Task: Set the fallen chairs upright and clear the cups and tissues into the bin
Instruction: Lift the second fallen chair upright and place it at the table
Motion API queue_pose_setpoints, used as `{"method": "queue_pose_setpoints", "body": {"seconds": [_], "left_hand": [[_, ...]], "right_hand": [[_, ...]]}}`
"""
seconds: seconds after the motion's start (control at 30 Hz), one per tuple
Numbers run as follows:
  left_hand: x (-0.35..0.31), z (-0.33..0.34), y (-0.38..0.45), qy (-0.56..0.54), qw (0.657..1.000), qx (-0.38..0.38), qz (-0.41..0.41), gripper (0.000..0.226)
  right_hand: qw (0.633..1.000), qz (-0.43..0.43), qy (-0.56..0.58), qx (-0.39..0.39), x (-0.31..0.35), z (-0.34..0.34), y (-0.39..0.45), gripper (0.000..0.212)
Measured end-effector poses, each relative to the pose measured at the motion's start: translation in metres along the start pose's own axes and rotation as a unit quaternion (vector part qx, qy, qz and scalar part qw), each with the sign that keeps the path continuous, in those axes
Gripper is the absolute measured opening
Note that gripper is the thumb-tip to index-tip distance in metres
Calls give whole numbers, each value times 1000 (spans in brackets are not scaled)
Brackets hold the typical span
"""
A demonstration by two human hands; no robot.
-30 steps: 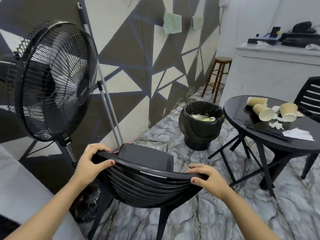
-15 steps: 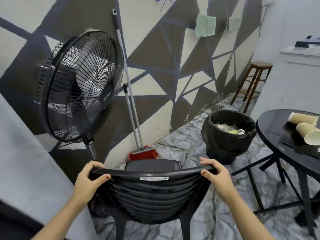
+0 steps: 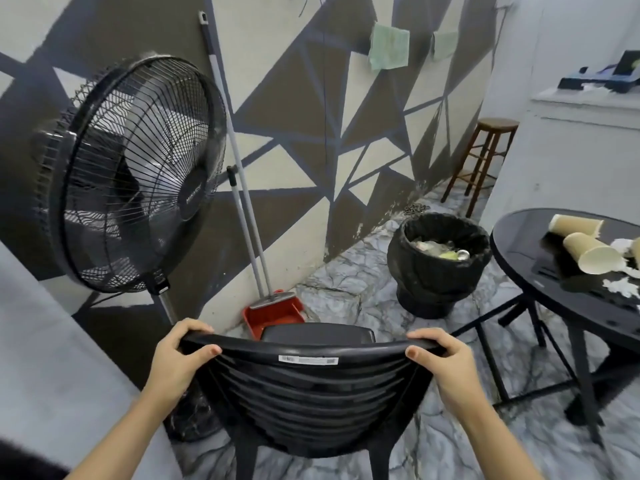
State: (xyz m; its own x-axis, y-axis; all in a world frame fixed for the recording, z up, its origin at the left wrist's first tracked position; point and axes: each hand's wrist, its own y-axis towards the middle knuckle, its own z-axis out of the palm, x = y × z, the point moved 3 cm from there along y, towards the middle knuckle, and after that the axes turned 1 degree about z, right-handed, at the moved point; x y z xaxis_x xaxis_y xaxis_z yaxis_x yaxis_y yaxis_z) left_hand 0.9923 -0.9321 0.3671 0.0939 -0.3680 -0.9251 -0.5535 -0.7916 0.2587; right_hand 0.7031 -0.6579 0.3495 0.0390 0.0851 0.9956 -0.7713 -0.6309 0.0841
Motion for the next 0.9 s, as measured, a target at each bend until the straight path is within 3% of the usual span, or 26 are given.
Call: {"method": "queue_pose_setpoints", "body": {"seconds": [0.1,0.2,0.3,0.43,0.53,0.6,0.7,0.8,0.83,0.9], "left_hand": [[-5,24,3,-35,999,30,10,19],[-22,59,7,-69,995,61,26,16],[-44,100,9,-85,990,100,47,18],[-57,157,11,-125,980,149,39,19],[-68,203,10,-124,974,186,38,24],[-78,230,10,-125,971,202,34,27],[-92,263,15,-138,966,216,40,26],[-106,289,26,-145,962,225,50,20],[-110,299,29,-148,962,226,47,19],[-119,321,37,-156,959,231,46,25]], "right_hand": [[999,-10,-4,-42,15,-20,-19,58],[996,-11,-3,-91,25,-50,-45,27],[985,-26,-16,-168,30,-83,-78,48],[966,-28,-1,-256,43,-126,-121,20],[949,-40,4,-313,50,-155,-144,60],[940,-42,3,-338,54,-172,-152,69],[932,-48,-5,-360,56,-195,-155,68],[928,-31,-1,-370,57,-219,-143,25],[927,-29,1,-373,58,-228,-139,21],[926,-28,1,-377,58,-246,-129,51]]}}
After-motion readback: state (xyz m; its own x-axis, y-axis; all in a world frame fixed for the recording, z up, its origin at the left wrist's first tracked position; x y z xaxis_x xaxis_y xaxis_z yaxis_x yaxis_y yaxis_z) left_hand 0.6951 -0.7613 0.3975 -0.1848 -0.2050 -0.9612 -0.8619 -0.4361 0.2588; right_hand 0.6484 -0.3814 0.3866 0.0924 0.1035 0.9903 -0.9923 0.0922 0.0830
